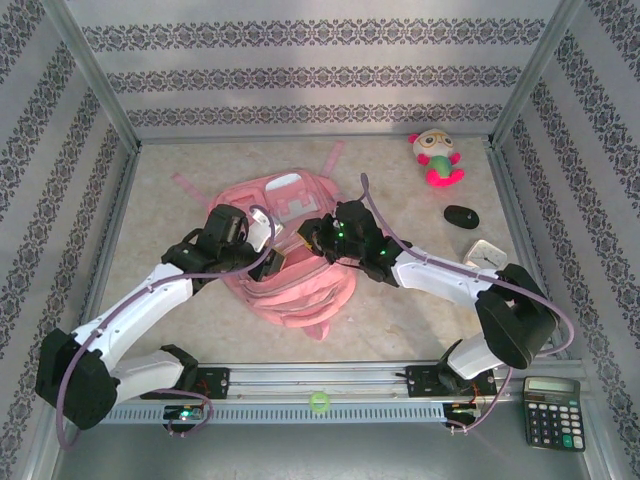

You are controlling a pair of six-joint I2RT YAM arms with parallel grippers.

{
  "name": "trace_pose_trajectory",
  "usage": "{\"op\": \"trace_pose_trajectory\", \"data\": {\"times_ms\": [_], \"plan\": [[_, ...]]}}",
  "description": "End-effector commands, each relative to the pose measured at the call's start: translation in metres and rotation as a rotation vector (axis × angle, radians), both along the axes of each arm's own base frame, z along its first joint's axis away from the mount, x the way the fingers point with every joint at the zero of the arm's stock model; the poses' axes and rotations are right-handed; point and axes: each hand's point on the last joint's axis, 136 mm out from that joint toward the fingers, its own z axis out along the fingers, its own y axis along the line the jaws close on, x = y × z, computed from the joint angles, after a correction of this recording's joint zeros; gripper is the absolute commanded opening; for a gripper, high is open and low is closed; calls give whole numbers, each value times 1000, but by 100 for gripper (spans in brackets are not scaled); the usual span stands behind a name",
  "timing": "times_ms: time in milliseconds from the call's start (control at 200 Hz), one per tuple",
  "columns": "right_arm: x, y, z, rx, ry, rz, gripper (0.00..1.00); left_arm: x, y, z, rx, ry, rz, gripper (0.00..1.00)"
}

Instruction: Pack books, pencil case, and school supplies into a backpack

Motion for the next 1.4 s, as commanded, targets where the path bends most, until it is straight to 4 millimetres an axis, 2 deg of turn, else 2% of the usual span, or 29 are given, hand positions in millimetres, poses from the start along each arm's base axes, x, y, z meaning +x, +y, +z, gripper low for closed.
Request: {"op": "trace_pose_trajectory", "data": {"times_ms": [0, 80, 255, 330, 455, 585, 744, 884, 1009, 1194, 1394], "plan": [[15, 1, 31, 72, -87, -17, 7, -10, 18, -2, 62, 29, 88, 54], [15, -3, 34, 67, -89, -22, 6, -16, 35, -15, 110, 93, 184, 66], [17, -16, 40, 63, -96, -47, 6, -25, 55, -35, 130, 193, 337, 73], [18, -20, 43, 56, -101, -49, 6, -26, 56, -41, 117, 207, 354, 76], [16, -24, 44, 52, -97, -48, 6, -20, 52, -47, 57, 227, 359, 91], [15, -28, 43, 45, -97, -53, 6, -13, 38, -53, -52, 252, 323, 95], [16, -31, 41, 42, -92, -69, 6, -23, 11, -55, -187, 323, 196, 85], [17, -34, 37, 31, -84, -84, 6, -36, 3, -50, -249, 353, 129, 70], [19, -38, 35, 28, -77, -104, 5, -46, 2, -46, -278, 351, 104, 68], [19, -40, 33, 25, -72, -119, 4, -56, 6, -55, -266, 375, 101, 46], [17, -42, 31, 17, -69, -131, 4, -52, 7, -60, -243, 370, 117, 26]]}}
